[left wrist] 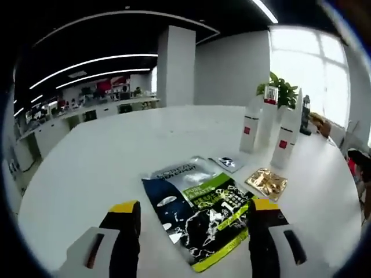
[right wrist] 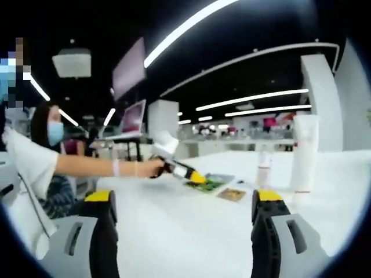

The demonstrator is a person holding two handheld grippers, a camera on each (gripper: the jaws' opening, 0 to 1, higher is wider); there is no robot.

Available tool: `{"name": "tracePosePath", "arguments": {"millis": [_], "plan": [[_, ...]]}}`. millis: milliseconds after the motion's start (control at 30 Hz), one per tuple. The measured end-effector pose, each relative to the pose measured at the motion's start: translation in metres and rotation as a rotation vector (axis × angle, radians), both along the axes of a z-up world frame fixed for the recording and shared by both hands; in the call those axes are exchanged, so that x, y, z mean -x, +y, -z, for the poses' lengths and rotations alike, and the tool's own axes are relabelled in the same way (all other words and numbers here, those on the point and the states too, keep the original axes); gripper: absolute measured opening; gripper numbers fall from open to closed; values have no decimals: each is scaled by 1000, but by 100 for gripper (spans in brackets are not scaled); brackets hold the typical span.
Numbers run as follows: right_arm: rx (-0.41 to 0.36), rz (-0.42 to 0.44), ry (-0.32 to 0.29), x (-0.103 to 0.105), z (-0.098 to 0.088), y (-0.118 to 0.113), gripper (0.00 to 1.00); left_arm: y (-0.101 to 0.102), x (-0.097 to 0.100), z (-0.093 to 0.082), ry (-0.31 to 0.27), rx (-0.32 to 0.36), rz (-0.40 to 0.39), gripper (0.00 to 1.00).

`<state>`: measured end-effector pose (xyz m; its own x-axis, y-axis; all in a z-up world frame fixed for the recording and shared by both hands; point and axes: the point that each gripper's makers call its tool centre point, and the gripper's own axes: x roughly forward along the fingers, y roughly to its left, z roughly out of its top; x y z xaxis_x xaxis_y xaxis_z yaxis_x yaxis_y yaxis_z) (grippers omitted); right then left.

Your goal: Arrange the skincare products in the storage area until every visible bottle or jar stands upright without overlapping.

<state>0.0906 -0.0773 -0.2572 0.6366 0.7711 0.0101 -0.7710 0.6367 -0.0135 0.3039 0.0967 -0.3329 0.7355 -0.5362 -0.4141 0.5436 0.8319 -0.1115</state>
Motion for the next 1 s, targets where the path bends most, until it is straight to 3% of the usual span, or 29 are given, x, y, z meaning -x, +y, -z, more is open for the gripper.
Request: {"name": "tracePosePath", "arguments": {"millis": [133,200,367,500,567,633,667,700,733,833,900,1000], "plan": [[9,35,-22,-8,-3,-8,97,1,7,-23,-86,-23,8,95],[-12,28,-16,-9,-6,-10,96,-2,17,-33,-102,-19,21,100],[-39,49,-56,-10,-20,-14,97,-5,30,-59,-154,-3,42,100],[-40,59,-63,-11,-27,-16,93,-7,39,-76,-155,61,36,100],[3,77,-69,-13,-28,-20,94,-6,48,-91,-152,118,25,100],[56,99,-76,-16,-27,-23,100,-2,56,-99,-147,139,9,100],[47,103,-68,-16,-27,-23,100,0,58,-98,-142,136,0,100],[-38,136,5,-20,-31,-24,100,5,65,-98,-136,119,-17,100],[-60,138,21,-21,-33,-25,100,7,68,-97,-131,113,-20,100],[-145,132,6,-17,-50,-31,100,8,81,-95,-119,136,-10,100],[-262,183,-11,-21,-71,-46,100,4,93,-96,-87,197,15,100],[-296,230,-44,-23,-86,-62,100,-1,110,-100,-87,231,77,99]]}}
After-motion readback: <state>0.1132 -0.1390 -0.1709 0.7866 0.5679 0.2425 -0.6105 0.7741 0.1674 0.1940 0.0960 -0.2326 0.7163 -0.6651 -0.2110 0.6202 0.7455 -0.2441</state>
